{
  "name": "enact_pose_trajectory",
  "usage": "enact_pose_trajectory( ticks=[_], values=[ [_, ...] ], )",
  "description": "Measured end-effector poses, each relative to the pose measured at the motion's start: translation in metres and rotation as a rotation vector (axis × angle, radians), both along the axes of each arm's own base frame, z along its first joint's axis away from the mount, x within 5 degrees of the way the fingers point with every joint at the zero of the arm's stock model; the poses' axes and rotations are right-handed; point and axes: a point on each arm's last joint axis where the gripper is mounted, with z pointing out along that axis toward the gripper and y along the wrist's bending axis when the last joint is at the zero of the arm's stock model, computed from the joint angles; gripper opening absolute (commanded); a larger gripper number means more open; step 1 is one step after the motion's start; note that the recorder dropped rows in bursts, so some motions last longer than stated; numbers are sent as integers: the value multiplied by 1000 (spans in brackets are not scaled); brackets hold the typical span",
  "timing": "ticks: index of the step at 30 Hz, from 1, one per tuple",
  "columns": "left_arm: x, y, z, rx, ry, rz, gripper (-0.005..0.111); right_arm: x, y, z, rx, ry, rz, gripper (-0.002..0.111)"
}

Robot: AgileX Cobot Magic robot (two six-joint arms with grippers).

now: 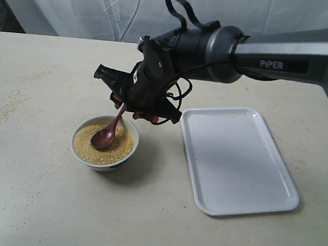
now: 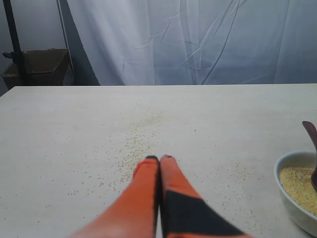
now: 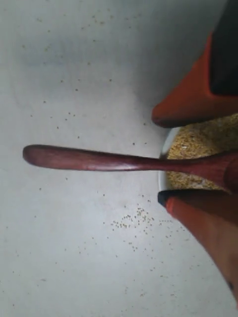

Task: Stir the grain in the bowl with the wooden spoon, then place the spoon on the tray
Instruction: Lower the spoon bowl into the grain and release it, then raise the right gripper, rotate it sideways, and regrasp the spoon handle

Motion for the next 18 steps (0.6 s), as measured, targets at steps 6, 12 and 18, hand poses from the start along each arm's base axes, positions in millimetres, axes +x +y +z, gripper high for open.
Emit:
enact_pose_trajectory(
  ticks=[6,12,18],
  values=[
    [0,0,0,0,0,0,0,-7,-7,39,-147,-219,396,25],
    [0,0,0,0,0,0,0,-7,-17,51,-376,-369,677,0],
    [0,0,0,0,0,0,0,3,-18,61,-417,-557,712,0]
  ],
)
